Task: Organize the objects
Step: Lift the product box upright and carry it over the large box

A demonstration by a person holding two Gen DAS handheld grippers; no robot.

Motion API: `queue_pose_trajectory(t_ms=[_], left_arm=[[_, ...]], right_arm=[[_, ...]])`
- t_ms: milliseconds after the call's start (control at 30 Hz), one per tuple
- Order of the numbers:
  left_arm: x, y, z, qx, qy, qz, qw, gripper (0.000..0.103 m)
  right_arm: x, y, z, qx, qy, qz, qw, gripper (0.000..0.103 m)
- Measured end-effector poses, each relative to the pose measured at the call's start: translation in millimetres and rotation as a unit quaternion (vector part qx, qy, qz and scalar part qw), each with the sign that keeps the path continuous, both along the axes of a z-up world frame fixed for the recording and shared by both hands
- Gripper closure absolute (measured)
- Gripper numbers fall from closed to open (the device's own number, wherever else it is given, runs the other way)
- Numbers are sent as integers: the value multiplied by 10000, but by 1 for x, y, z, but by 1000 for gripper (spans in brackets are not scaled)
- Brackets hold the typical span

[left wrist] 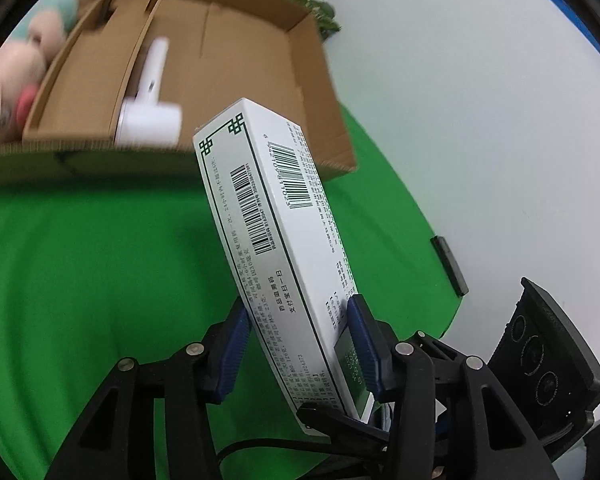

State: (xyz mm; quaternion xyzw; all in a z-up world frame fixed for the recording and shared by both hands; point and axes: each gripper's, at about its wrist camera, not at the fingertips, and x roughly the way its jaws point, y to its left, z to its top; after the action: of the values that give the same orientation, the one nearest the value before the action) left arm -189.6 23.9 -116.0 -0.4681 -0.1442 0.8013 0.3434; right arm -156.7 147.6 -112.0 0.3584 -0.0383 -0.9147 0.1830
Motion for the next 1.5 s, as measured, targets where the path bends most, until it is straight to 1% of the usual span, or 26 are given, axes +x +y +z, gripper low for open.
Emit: queue_pose_trajectory(t_ms=[133,267,400,500,600,733,800,867,1000,1167,1233,1333,1500], left_arm=[[2,7,43,-119,574,-88,9982,57],[2,15,89,-223,1174,-206,9926,58],[-1,19,125,-261,1483,-260,9883,58],[3,25,150,-377,1760,-340,9831,58],[-5,36,169,-503,1910,-358,9796,58],[-29,41,184,-613,1877,-352,9797,58],[-51,42,190,-668,1807,-331,9807,58],[-72,42,195,-720,1716,-312,9820,58],[-117,45,199,-739,1504,-304,9854,58],[-157,47,190,-790,1310,-260,9879,58],[-168,47,182,-838,1279,-297,9878,58],[-187,45,166,-865,1109,-295,9896,58],[-212,43,127,-871,739,-272,9931,58]], right_arm=[[1,1,27,-3,544,-119,9984,43],[0,5,57,-36,1062,-235,9941,43],[-6,7,85,-108,1470,-309,9886,43],[-3,12,101,-219,1693,-405,9845,43],[-7,14,110,-267,1810,-412,9823,43],[-28,16,120,-370,1757,-465,9827,43],[-46,16,123,-404,1689,-474,9837,43],[-63,16,127,-375,1609,-478,9851,43],[-99,19,135,-543,1306,-466,9888,43],[-134,24,127,-707,1028,-463,9911,43],[-145,26,121,-757,919,-475,9917,43],[-155,24,111,-736,748,-448,9935,43],[-174,24,88,-739,361,-434,9957,43]])
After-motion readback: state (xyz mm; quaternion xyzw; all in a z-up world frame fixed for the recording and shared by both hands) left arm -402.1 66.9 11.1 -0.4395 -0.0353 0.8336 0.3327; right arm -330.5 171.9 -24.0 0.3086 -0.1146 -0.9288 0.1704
